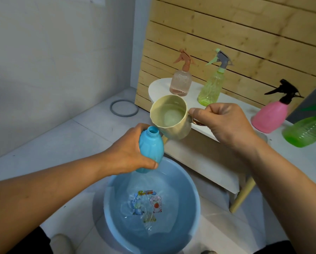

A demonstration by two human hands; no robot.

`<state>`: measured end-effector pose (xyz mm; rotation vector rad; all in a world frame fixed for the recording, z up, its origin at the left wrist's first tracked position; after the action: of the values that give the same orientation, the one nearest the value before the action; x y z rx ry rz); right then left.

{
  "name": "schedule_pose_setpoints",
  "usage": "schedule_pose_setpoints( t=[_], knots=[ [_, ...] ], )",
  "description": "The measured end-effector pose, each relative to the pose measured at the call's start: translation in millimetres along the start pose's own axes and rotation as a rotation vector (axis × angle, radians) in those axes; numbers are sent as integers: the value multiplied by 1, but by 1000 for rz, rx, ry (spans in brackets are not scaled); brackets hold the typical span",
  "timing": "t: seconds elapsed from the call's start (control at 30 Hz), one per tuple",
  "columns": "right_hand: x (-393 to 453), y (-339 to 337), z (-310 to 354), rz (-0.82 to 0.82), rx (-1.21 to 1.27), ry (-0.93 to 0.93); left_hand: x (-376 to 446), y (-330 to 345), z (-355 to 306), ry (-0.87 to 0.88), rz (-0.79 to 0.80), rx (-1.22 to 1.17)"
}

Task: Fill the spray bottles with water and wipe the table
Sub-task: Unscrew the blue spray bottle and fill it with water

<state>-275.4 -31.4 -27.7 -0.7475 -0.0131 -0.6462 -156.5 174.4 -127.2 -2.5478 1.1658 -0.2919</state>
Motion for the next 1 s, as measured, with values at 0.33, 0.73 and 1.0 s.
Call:
schedule_pose_setpoints(
  t=[0.33,0.73,1.0],
  knots=[
    [-4,-2,7,-25,-133,-43,0,-1,2,-17,-7,26],
    [-7,-2,11,-41,-171,-59,0,-1,5,-16,-9,46],
    [-8,-3,13,-49,-194,-84,-1,-1,4,-12,-10,55]
  ],
)
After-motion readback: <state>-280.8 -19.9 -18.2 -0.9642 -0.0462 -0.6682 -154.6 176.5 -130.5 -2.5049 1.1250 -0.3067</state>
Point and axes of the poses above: each hand's wrist, its own x-axis towards the middle knuckle, its own y-axis out of the palm, z = x × y, the point moved 1 cm from there along x, towards the middle knuckle, and after that the axes turned 10 degrees about -x, right-handed, at the moved point
